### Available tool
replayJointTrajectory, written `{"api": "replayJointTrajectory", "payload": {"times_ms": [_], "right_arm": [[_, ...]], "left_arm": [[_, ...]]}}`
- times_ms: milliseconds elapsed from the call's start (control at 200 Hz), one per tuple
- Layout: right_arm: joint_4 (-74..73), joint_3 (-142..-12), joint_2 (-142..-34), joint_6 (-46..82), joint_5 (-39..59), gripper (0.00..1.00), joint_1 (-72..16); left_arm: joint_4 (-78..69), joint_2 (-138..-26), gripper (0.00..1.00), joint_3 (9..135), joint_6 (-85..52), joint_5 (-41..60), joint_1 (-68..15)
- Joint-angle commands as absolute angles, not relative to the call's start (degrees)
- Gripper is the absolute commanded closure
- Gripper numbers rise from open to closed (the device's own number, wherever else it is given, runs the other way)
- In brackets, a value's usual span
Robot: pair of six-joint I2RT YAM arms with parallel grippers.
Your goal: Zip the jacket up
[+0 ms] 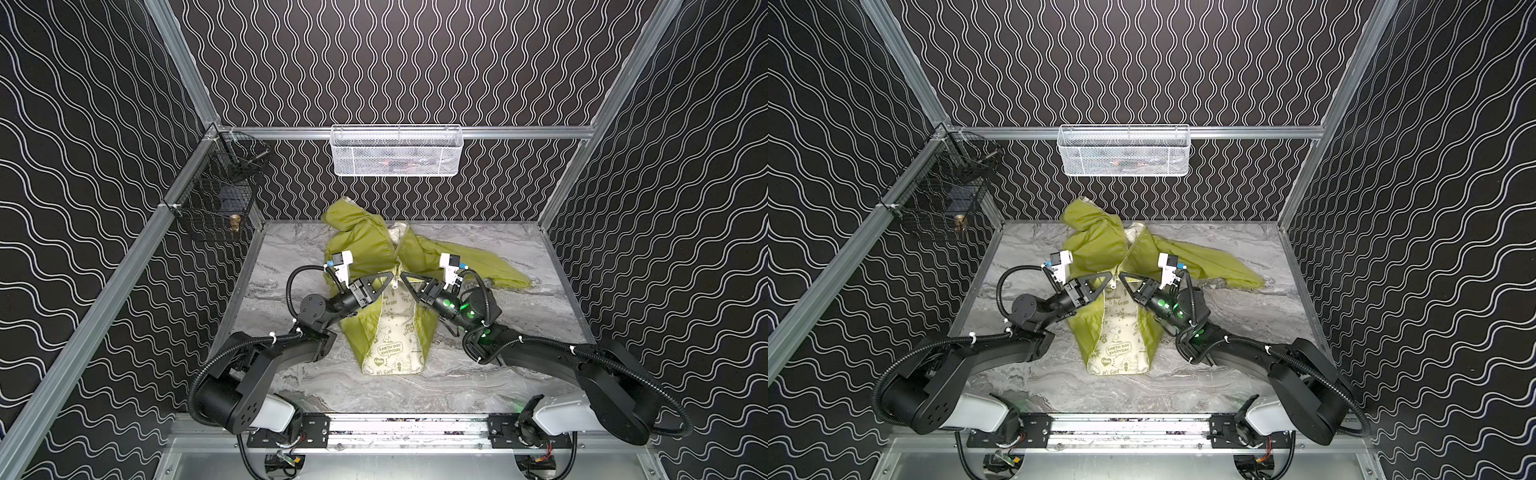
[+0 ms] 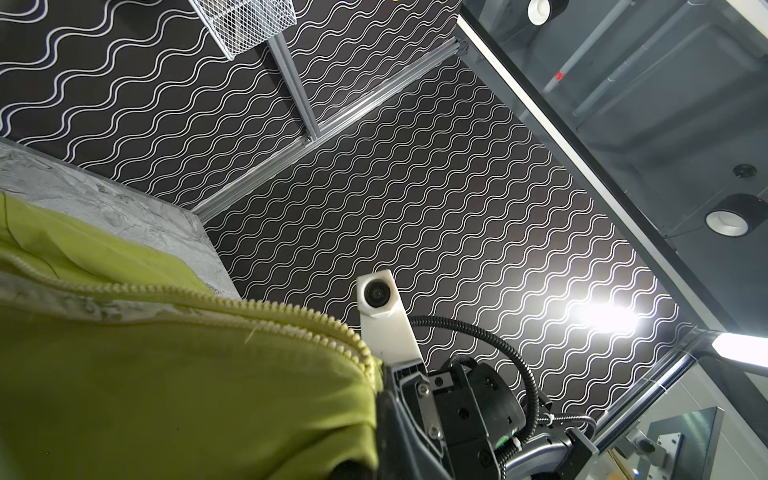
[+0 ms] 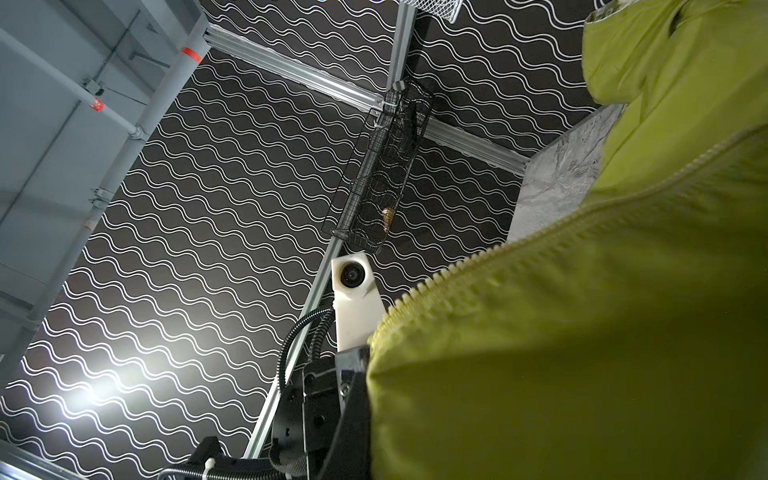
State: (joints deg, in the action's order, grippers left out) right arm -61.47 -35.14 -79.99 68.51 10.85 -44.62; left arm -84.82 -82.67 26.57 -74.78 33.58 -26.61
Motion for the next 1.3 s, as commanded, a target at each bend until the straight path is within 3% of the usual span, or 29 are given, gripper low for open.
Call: {"api": "replayJointTrajectory", "payload": {"times_ms": [0, 1291], "right_arm": [[-65.3, -34.9, -79.9, 70.4, 13.7, 1.00, -45.0], [-66.7, -33.7, -80.8, 70.8, 13.5, 1.00, -46.6]], "left_arm": [[-88.6, -82.7, 1.00, 27.2, -75.2, 32.8, -26.2], [-88.6, -83.6, 1.00, 27.7, -75.7, 33.3, -25.7]]}}
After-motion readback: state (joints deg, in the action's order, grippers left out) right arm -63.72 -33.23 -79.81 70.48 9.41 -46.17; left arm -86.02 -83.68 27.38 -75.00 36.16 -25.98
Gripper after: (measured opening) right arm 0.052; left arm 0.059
